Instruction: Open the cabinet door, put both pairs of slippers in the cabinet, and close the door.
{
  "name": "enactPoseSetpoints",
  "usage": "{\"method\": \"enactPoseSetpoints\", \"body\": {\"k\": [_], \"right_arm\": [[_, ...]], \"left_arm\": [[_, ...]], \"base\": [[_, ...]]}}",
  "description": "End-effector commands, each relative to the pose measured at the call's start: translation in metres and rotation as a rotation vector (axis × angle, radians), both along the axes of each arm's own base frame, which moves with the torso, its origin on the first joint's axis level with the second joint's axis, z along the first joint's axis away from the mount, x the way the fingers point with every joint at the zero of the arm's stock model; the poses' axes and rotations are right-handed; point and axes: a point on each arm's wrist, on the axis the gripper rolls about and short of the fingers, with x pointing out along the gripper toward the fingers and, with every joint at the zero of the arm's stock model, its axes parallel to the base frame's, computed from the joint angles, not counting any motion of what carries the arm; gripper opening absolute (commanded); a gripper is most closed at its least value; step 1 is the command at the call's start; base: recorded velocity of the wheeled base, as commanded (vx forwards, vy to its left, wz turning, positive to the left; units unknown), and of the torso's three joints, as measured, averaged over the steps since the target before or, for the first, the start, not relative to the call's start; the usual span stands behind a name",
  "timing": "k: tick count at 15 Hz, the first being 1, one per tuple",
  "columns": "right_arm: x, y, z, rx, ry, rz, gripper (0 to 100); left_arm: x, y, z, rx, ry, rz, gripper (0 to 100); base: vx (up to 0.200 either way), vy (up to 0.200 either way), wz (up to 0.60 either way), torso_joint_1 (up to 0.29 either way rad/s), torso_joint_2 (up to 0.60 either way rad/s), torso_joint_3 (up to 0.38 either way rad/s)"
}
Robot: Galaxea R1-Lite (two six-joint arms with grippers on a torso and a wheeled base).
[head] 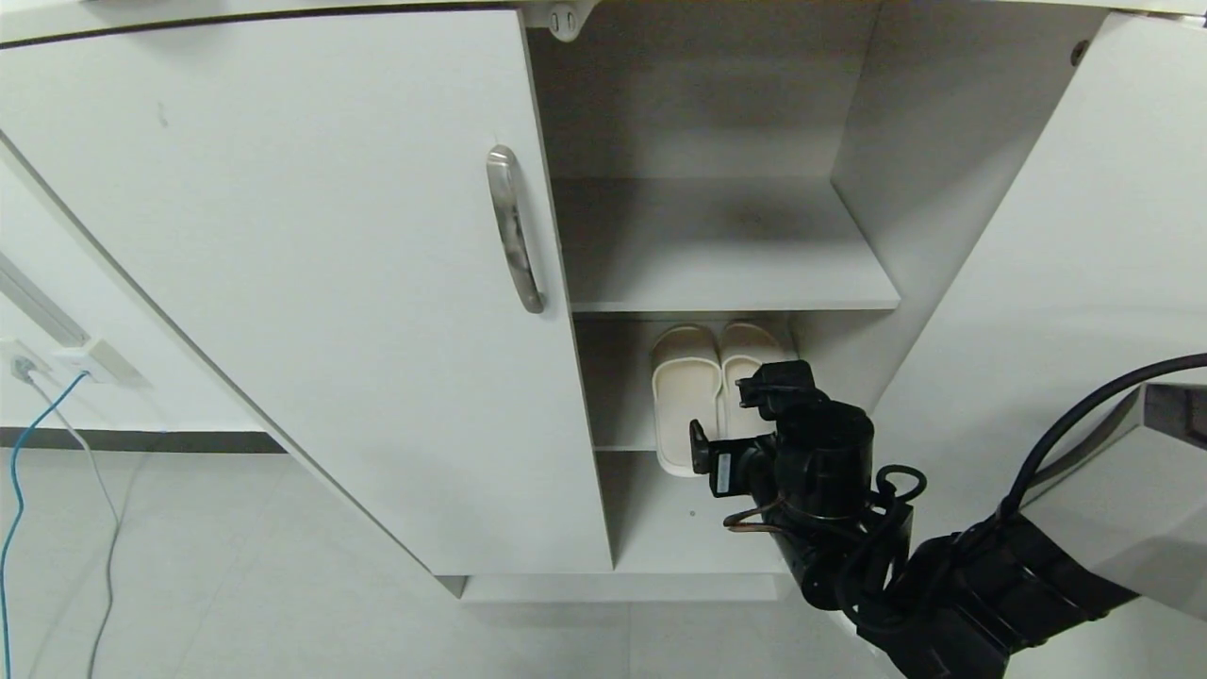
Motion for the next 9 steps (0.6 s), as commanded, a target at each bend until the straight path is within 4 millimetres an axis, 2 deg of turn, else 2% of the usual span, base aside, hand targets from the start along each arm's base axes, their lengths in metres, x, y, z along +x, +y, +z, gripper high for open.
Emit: {"method": "enactPoseSetpoints", "body": {"k": [1, 2, 9], "right_arm": [[-0.0009, 0.0001, -0.0007, -0.003, 0.003, 0.002, 100], [-0.0009, 0.0001, -0.0007, -0.004, 0.002, 0.002, 100], [-0.004, -0.0023, 0.0001, -0.022, -0.025, 0.007, 100]], "left_arm": [[0.0, 0.0, 0.0001, 0.0, -0.001, 0.0, 0], [0.0, 0.0, 0.0001, 0.0, -0.001, 0.0, 0], [0.0, 0.0, 0.0001, -0.002, -0.001, -0.002, 0]], "base": [[-0.2, 0.0, 0.0, 0.007, 0.0, 0.002], [-0.2, 0.0, 0.0, 0.007, 0.0, 0.002], [0.0, 0.0, 0.0, 0.0, 0.0, 0.0]]}}
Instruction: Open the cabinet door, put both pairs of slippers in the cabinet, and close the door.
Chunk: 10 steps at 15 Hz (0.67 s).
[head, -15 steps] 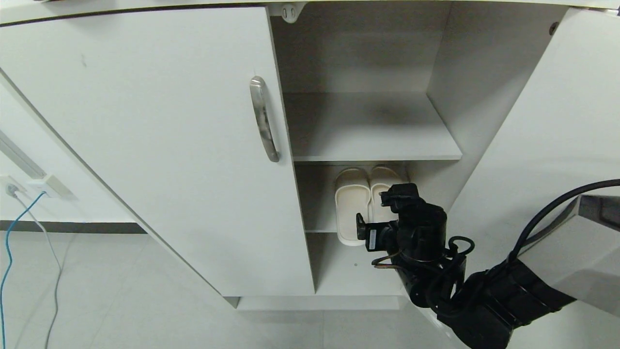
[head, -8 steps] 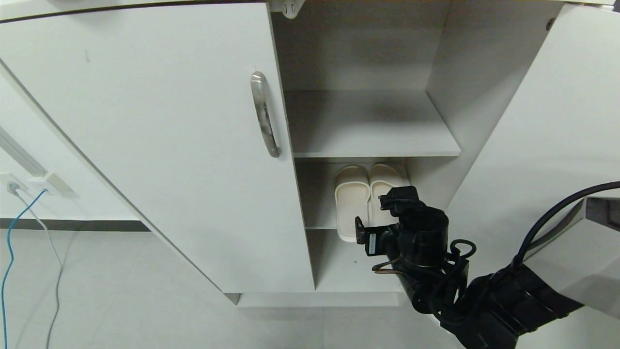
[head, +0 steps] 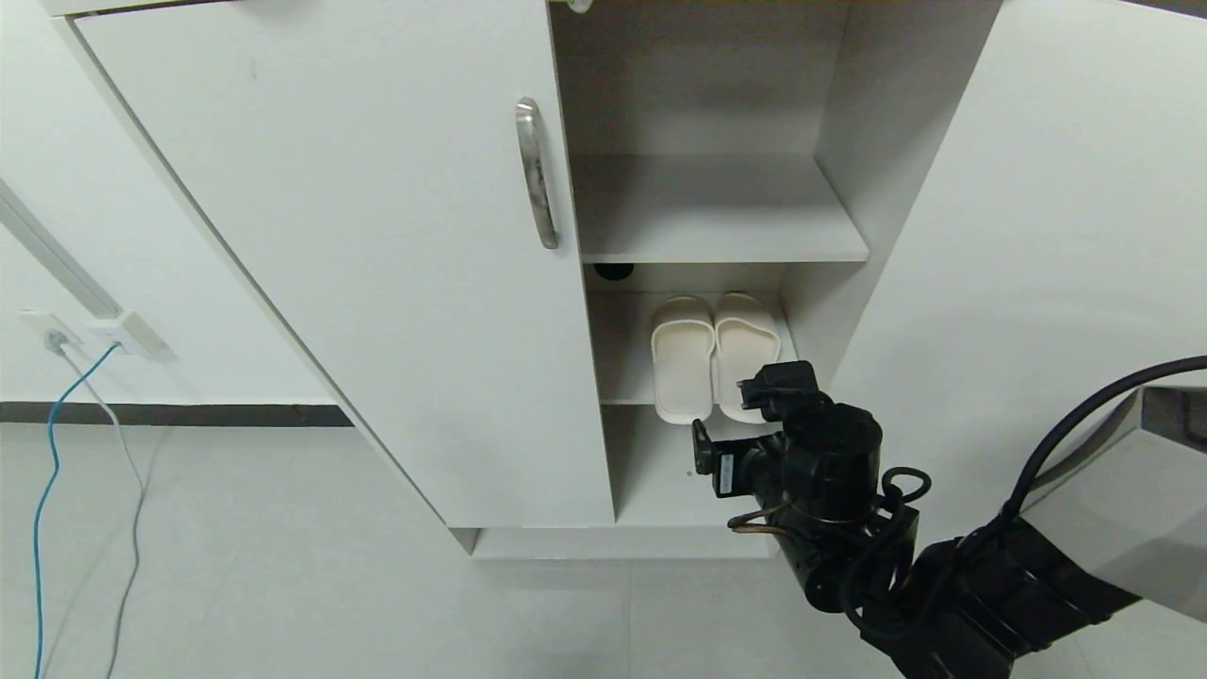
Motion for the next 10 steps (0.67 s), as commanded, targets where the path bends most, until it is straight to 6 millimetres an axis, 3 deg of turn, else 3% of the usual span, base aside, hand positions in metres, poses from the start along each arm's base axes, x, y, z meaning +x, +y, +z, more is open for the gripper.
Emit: {"method": "enactPoseSetpoints", "body": {"k": [1, 10], "right_arm": [[-0.0023, -0.001, -0.0027, -0.011, -0.002, 0.004, 100], [-0.0021, -0.0008, -0.0039, -0.021, -0.006, 0.004, 100]], "left_arm": [[0.0, 0.0, 0.0, 0.0, 0.0, -0.002, 0], [0.0, -0.0001, 0.0, 0.001, 0.0, -0.004, 0]], "base": [[0.0, 0.0, 0.0, 0.0, 0.0, 0.0], [0.0, 0.0, 0.0, 0.0, 0.0, 0.0]]}}
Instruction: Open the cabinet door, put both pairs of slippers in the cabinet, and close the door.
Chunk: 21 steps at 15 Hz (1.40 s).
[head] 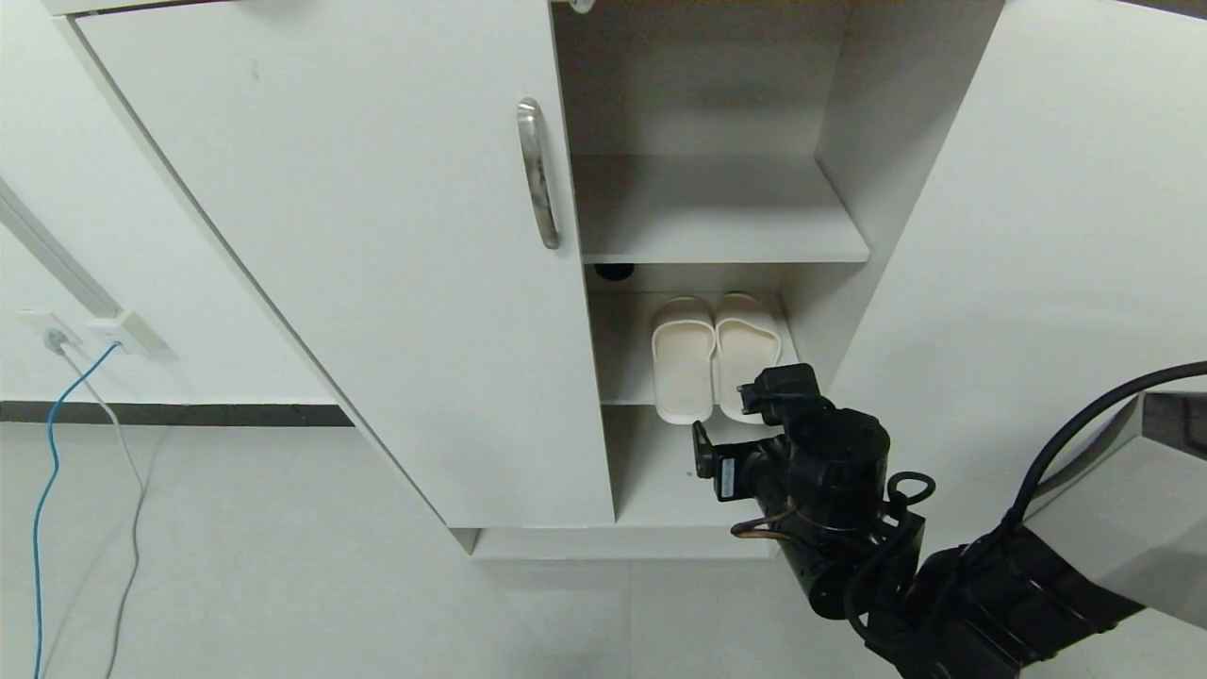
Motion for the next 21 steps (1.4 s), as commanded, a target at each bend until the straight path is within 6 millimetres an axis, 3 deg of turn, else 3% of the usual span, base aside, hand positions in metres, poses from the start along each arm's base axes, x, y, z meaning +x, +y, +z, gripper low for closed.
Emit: {"method": "enactPoseSetpoints", "body": {"k": [1, 6, 21], "right_arm": [[0.0001, 0.0011, -0.0027, -0.005, 0.005, 0.001, 100], [-0.0005, 0.0021, -0.0048, -0.011, 0.009, 0.004, 100], [-0.0015, 0.0023, -0.0045, -0.019, -0.017, -0.007, 100]], "left_arm": [[0.0, 0.0, 0.0, 0.0, 0.0, 0.0, 0], [0.0, 0.0, 0.0, 0.0, 0.0, 0.0, 0], [0.0, 0.0, 0.0, -0.001, 0.0, 0.002, 0]], "base": [[0.0, 0.0, 0.0, 0.0, 0.0, 0.0], [0.0, 0.0, 0.0, 0.0, 0.0, 0.021], [0.0, 0.0, 0.0, 0.001, 0.0, 0.17]]}}
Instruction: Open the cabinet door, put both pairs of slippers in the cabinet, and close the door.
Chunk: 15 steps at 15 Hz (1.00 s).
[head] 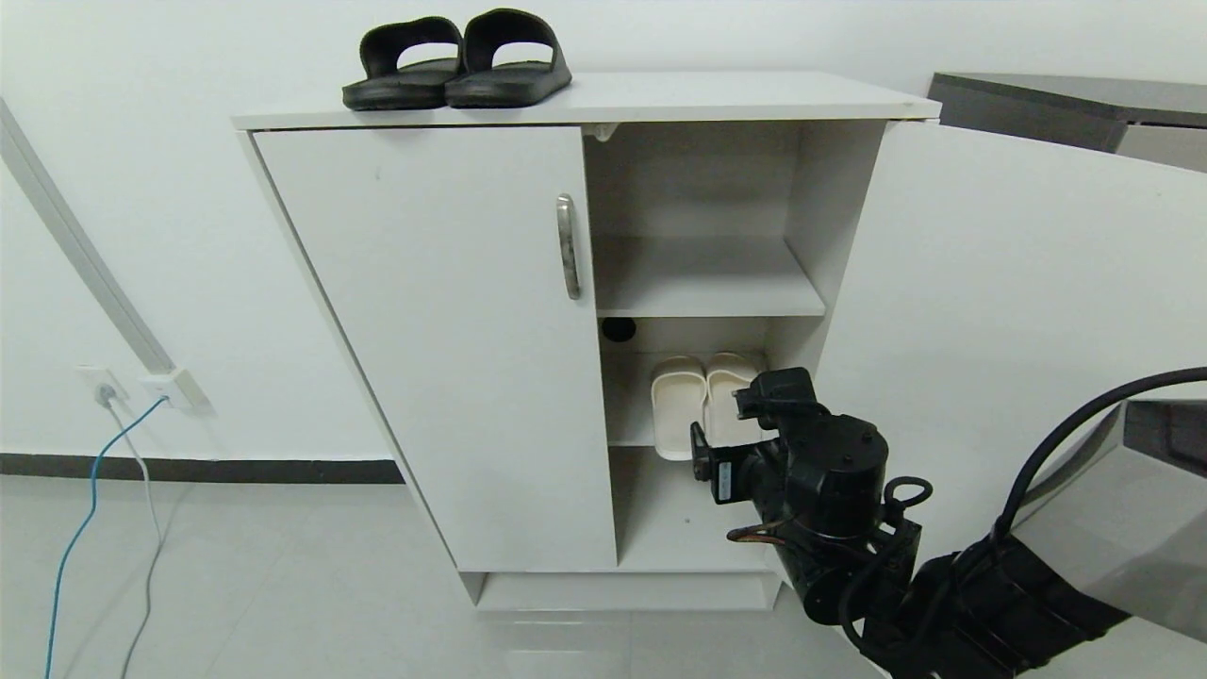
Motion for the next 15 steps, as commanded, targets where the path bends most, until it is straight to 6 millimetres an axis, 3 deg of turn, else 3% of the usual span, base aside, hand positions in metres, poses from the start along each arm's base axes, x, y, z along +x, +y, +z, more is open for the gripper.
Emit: {"method": "enactPoseSetpoints", "body": {"k": [1, 2, 15], "right_arm": [[-0.0007, -0.0003, -0.0029, -0.007, 0.0, 0.002, 100], [-0.0006, -0.0002, -0.0033, -0.007, 0.0, 0.002, 100], [-0.0018, -0.0015, -0.0049, -0.013, 0.006, 0.002, 100]], "left_arm": [[0.0, 0.0, 0.0, 0.0, 0.0, 0.0, 0], [0.0, 0.0, 0.0, 0.0, 0.0, 0.0, 0], [0.0, 0.0, 0.0, 0.0, 0.0, 0.0, 0]], "base": [[0.0, 0.0, 0.0, 0.0, 0.0, 0.0], [0.0, 0.0, 0.0, 0.0, 0.0, 0.0], [0.0, 0.2, 0.0, 0.002, 0.0, 0.005]]}}
